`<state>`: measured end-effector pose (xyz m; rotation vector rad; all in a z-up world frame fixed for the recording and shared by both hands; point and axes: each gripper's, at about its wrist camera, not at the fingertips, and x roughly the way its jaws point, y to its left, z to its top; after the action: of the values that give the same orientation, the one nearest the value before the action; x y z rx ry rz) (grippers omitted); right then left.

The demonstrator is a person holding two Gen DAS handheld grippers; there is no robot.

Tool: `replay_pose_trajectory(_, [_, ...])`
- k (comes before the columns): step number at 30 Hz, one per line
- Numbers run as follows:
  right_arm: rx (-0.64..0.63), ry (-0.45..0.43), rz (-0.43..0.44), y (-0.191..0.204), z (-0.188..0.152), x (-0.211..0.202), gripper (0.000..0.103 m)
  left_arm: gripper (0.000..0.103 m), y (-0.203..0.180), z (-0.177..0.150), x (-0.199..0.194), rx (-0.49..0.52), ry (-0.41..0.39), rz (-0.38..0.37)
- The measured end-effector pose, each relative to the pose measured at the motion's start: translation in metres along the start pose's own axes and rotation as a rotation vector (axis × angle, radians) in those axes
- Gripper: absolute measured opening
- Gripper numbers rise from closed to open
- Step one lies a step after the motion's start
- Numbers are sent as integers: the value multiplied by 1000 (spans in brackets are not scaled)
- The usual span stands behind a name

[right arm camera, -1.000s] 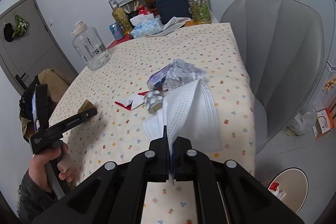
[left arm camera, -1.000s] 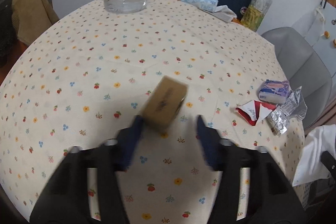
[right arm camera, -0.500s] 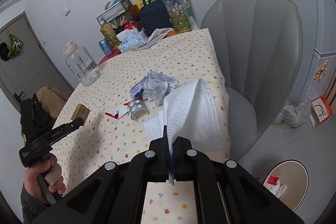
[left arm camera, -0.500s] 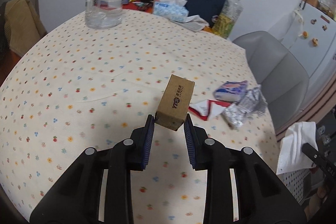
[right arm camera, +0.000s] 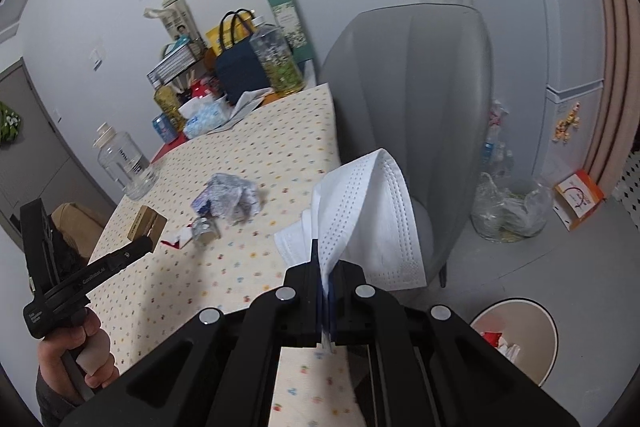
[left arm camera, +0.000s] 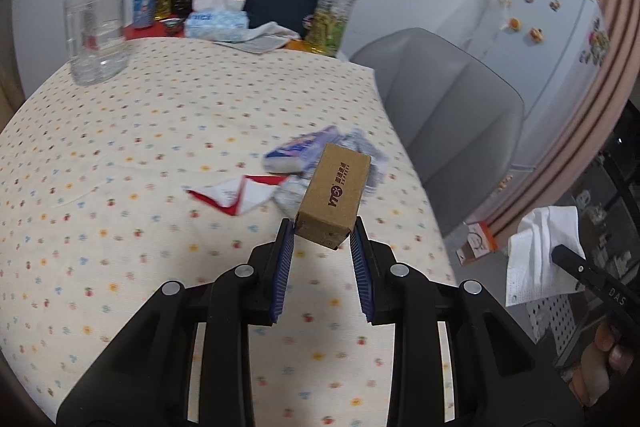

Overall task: Collect trash
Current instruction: 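Carry the cardboard box with the left tool while the right tool carries the napkin to the bin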

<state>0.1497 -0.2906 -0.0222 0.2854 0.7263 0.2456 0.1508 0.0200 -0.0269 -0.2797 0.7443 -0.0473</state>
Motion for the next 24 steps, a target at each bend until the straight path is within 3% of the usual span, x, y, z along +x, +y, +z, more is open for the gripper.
replay_pose_trajectory(24, [217, 34, -245, -155, -48, -26, 4, 29, -183, -51, 75, 260, 191, -211])
